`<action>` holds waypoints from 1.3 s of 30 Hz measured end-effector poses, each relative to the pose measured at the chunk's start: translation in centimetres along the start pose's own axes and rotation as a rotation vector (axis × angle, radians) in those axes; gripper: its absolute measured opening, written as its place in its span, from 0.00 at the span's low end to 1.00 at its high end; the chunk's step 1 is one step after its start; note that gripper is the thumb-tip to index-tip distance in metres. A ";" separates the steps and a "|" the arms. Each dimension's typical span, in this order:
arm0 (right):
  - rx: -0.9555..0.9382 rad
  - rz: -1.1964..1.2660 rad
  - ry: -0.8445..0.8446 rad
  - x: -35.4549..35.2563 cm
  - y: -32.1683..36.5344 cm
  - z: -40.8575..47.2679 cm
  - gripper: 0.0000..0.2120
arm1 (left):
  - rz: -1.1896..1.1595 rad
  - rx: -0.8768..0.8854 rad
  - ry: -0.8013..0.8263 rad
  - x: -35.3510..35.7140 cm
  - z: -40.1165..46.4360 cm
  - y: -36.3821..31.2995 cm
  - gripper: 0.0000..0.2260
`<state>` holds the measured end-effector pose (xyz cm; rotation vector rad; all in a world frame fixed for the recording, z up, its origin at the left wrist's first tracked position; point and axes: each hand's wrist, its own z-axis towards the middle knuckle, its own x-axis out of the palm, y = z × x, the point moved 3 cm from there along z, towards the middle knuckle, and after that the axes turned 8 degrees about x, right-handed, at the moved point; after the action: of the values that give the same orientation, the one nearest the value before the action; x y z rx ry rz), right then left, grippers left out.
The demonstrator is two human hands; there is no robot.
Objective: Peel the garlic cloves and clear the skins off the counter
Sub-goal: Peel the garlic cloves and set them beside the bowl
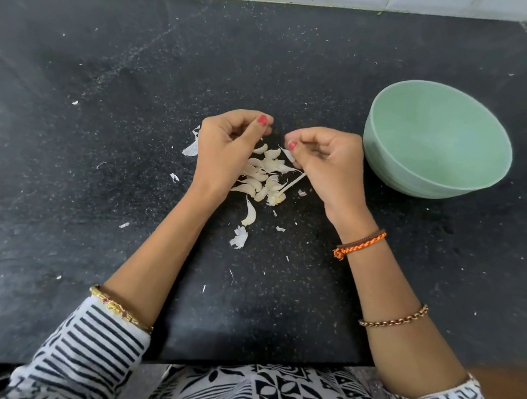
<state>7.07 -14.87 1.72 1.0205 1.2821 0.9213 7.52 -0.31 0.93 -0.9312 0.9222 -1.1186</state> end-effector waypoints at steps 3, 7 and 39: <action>-0.075 -0.231 0.089 0.0 0.5 -0.1 0.07 | 0.013 -0.013 -0.037 -0.3 0.1 0.2 0.06; -0.192 -0.696 0.190 1.3 0.6 -0.8 0.13 | 0.075 0.006 -0.030 -0.1 0.0 0.0 0.06; -0.141 -0.178 -0.113 1.1 0.3 -0.9 0.09 | -0.074 0.039 0.087 0.6 -0.4 -0.5 0.04</action>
<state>6.29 -13.62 1.66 0.8226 1.1760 0.7947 7.11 -1.03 1.16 -0.8969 0.9393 -1.2438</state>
